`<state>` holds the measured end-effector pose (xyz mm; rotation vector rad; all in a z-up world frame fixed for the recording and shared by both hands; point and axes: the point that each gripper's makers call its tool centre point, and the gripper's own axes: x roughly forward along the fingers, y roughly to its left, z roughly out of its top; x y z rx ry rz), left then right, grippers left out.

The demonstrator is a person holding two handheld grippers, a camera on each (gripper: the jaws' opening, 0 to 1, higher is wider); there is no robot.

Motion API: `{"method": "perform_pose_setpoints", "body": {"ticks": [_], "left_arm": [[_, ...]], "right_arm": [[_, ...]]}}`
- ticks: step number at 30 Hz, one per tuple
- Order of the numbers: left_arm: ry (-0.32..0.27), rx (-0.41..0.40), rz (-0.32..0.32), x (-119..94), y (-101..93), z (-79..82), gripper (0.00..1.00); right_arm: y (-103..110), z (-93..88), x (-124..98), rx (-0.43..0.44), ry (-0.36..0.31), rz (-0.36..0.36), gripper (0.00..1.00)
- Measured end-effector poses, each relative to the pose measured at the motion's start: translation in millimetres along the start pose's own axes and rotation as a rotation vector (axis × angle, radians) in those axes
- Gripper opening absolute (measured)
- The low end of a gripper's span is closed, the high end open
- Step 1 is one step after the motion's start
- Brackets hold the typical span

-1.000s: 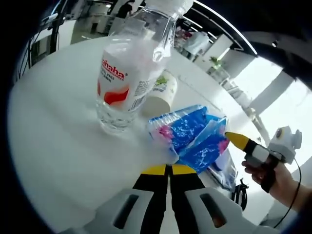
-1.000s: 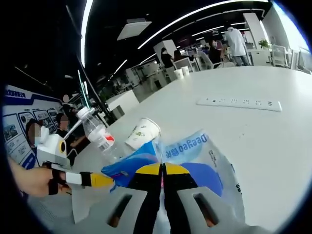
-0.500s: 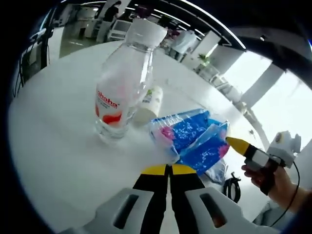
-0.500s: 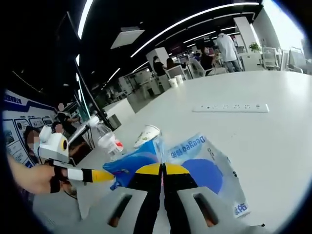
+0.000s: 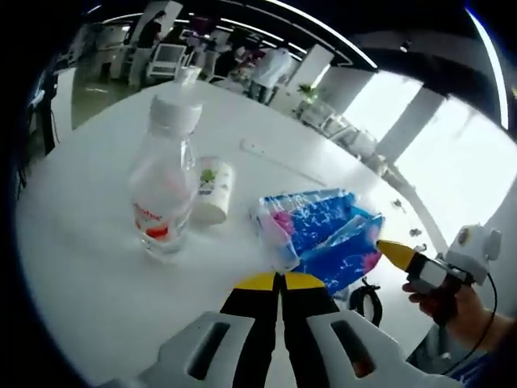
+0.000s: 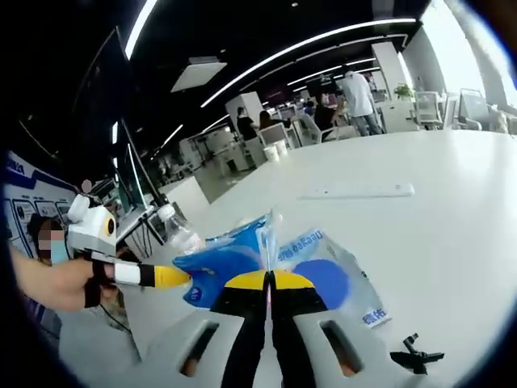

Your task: Arrange the tabletop items into an orderly group along one side of the table until the central work area is clear of visible clutter.

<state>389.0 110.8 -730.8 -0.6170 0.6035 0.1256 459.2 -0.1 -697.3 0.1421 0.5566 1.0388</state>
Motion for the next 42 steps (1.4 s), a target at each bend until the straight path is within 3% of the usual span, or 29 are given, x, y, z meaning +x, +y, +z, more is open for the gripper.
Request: {"method": "perform_pose_setpoints", "body": {"ticks": [18, 31, 33, 42], "left_arm": [[0.009, 0.063, -0.058, -15.7, -24.9, 1.5, 0.0], [0.038, 0.132, -0.158, -3.6, -72.6, 3.1, 0.0], [0.053, 0.194, -0.177, -1.5, -82.1, 0.1, 0.0], [0.096, 0.289, -0.263, 12.6, -122.3, -10.2, 0.0]], "right_arm": [[7.8, 0.9, -39.3, 0.023, -0.052, -0.066, 0.0], [-14.5, 16.4, -81.3, 0.043, -0.118, -0.164, 0.0], [-19.4, 16.9, -89.6, 0.047, -0.127, -0.186, 0.0], [-41.9, 13.6, -127.2, 0.087, -0.172, -0.293, 0.0]]}}
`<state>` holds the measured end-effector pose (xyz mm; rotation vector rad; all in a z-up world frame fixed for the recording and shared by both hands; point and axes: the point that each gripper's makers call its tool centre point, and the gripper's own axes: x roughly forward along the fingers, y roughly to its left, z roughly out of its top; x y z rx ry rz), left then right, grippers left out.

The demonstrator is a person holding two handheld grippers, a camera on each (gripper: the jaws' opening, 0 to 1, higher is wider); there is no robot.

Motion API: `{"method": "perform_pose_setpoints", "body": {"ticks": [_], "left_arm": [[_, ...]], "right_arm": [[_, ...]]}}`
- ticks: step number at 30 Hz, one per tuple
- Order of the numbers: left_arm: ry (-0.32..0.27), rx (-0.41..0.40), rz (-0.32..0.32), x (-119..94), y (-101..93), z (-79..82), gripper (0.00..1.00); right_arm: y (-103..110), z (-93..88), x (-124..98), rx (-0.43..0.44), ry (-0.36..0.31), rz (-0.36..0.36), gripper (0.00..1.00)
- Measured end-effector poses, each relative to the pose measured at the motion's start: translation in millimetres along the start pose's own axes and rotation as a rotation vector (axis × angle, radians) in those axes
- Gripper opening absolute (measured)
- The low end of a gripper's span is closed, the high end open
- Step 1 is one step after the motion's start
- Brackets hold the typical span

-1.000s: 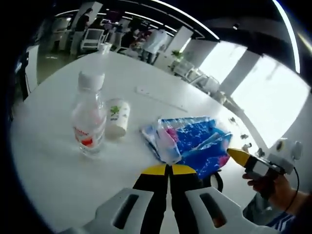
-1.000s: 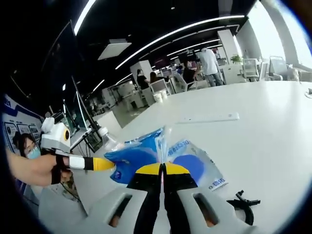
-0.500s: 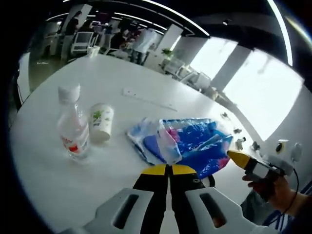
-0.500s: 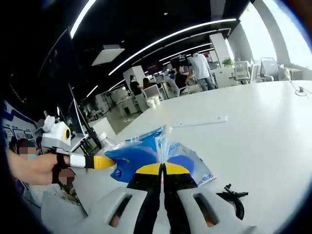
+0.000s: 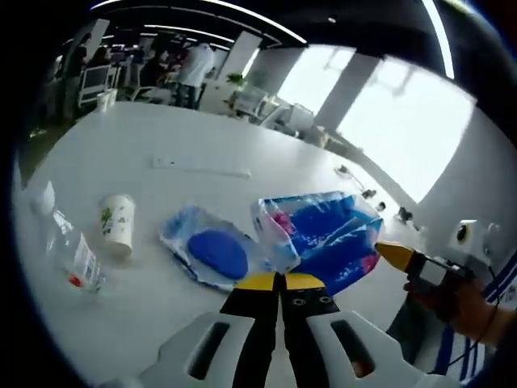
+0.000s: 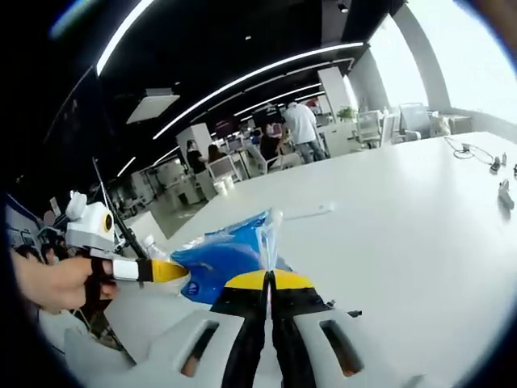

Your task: Arrange the tabletop items into an orderly group along one side of the table until the central work area is clear of visible clutter.

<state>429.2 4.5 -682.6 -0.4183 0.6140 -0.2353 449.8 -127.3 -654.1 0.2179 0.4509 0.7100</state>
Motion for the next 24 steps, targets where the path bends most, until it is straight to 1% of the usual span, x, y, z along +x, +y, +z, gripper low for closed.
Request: {"method": "perform_pose_setpoints", "body": {"ticks": [3, 5, 8, 12, 18, 24], "left_arm": [[0.013, 0.011, -0.022, 8.2, -10.8, -0.8, 0.0], [0.019, 0.032, -0.036, 15.5, -18.0, 1.4, 0.0], [0.025, 0.056, -0.056, 24.2, -27.8, 5.2, 0.0], [0.029, 0.063, -0.065, 36.6, -36.1, 10.0, 0.0], [0.046, 0.071, -0.068, 52.7, -39.6, 13.5, 0.0], [0.062, 0.073, -0.07, 71.8, -44.1, 15.2, 0.0]], "right_arm": [[-10.4, 0.7, -7.5, 0.009, -0.006, -0.029, 0.0], [-18.9, 2.3, -10.3, 0.006, -0.006, -0.043, 0.0], [-30.8, 8.1, -12.5, 0.013, -0.014, -0.062, 0.0], [-43.9, 16.5, -11.8, 0.016, -0.026, -0.075, 0.0], [-60.0, 20.1, -5.2, 0.023, -0.024, -0.077, 0.0], [-78.7, 18.6, -0.2, 0.037, -0.01, -0.087, 0.0]]}}
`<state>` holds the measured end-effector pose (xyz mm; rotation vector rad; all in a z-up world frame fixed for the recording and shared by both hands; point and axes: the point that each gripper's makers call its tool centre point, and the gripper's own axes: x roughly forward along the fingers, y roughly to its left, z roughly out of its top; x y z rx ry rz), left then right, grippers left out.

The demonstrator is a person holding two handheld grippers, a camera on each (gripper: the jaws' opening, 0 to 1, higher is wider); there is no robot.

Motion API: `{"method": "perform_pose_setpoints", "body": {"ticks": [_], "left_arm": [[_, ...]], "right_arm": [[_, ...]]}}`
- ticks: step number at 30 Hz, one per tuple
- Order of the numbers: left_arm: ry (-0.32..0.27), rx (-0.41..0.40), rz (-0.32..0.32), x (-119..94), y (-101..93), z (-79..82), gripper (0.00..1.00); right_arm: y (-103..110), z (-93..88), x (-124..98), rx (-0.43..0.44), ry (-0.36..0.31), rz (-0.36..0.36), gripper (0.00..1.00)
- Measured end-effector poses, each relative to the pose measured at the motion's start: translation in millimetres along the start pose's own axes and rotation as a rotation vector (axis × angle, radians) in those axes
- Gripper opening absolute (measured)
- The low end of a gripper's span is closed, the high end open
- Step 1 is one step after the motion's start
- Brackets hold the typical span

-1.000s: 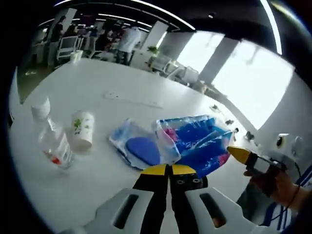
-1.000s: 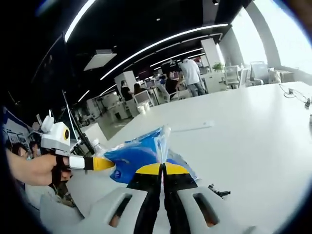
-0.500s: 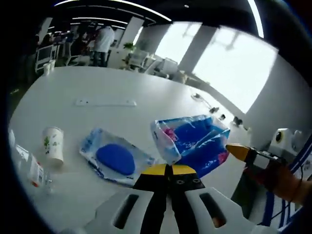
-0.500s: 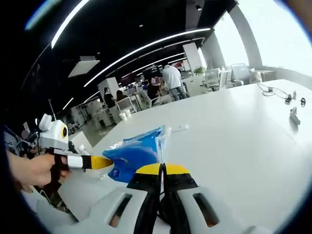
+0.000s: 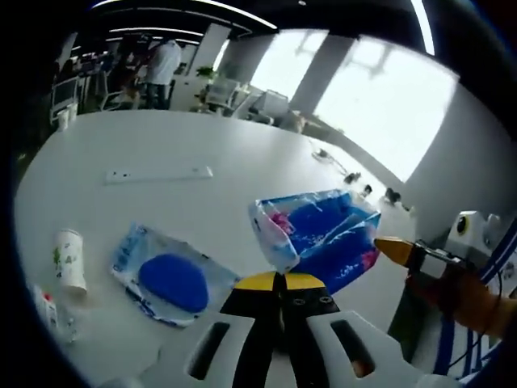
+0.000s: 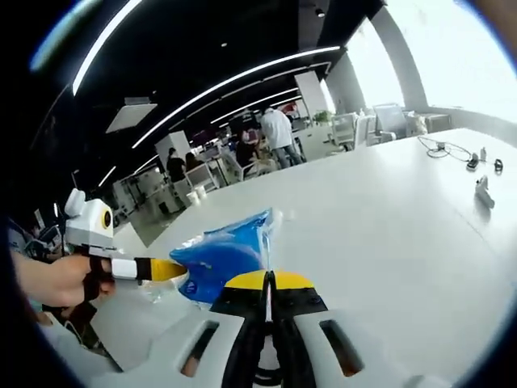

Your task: Arrange the tabletop items into an orderly group along one side of the table until the central work area is clear of visible clutter.

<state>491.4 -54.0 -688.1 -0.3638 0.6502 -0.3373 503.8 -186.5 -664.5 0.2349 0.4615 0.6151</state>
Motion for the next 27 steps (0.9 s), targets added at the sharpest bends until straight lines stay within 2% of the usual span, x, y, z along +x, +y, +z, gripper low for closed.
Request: {"method": "perform_pose_setpoints", "body": {"ticks": [13, 27], "left_arm": [[0.022, -0.001, 0.003, 24.9, -2.1, 3.7, 0.0], [0.038, -0.02, 0.013, 46.5, -4.6, -0.7, 0.0]], "right_arm": [[-24.0, 4.0, 13.2, 0.011, 0.01, -0.005, 0.0], [-46.7, 1.0, 23.0, 0.03, 0.028, -0.007, 0.0]]}}
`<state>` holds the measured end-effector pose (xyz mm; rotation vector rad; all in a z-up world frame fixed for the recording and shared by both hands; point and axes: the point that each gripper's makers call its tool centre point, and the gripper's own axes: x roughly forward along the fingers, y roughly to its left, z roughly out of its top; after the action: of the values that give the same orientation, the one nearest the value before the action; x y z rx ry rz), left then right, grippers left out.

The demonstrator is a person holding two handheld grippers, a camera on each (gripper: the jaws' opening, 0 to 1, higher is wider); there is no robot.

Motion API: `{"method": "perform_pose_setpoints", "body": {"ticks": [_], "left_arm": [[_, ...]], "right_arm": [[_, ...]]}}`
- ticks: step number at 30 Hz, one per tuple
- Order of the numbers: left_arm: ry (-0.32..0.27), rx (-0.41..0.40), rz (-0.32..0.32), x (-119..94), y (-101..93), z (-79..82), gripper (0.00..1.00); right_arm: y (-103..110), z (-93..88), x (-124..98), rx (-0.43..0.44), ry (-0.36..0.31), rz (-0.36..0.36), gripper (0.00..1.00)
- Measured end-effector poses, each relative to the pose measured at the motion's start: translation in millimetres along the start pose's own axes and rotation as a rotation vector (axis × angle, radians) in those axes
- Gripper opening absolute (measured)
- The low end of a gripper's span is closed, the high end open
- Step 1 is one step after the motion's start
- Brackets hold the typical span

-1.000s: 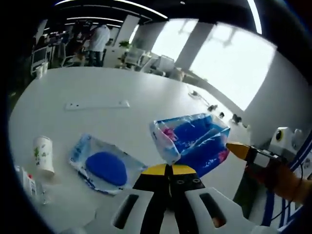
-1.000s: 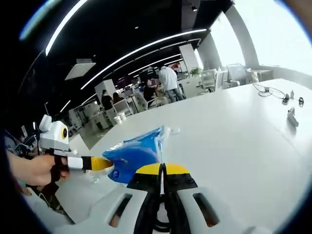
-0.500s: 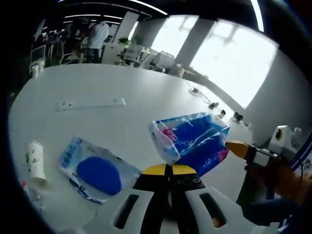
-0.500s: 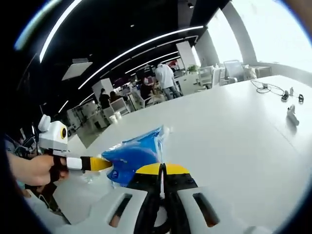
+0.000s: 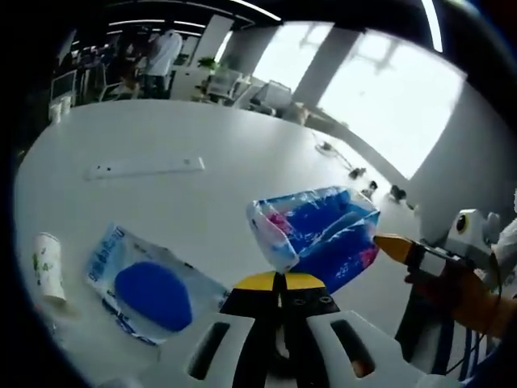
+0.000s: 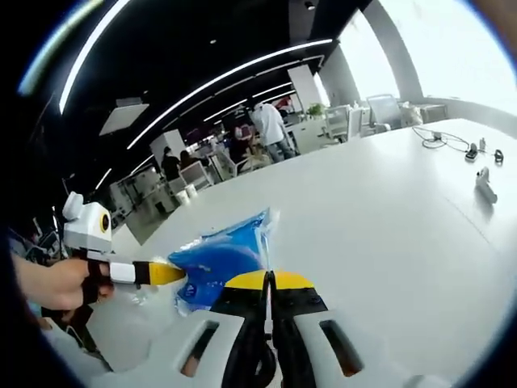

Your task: Arrange the tabletop items into an orderly group along one side of the table until the central work area is clear of visible clutter.

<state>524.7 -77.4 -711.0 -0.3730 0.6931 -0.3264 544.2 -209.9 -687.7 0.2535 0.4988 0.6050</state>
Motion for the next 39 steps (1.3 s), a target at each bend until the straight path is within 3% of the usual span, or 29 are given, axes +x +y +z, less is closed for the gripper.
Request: {"method": "perform_pose_setpoints", "body": {"ticks": [5, 8, 27, 39], "left_arm": [[0.007, -0.007, 0.006, 11.3, 3.8, -1.6, 0.0], [-0.008, -0.072, -0.001, 17.2, 2.5, 0.9, 0.0], [0.037, -0.05, 0.028, 60.7, 15.2, -6.6, 0.0], [0.083, -0.052, 0.041, 81.6, 19.8, -19.4, 0.0]], "right_arm": [[-7.9, -1.7, 6.9, 0.007, 0.009, -0.001, 0.0], [-14.0, -1.6, 11.3, 0.009, 0.012, -0.005, 0.0], [-51.0, -20.4, 48.5, 0.004, 0.094, -0.002, 0.0], [-70.7, -39.1, 60.0, 0.024, 0.156, -0.022, 0.0]]}}
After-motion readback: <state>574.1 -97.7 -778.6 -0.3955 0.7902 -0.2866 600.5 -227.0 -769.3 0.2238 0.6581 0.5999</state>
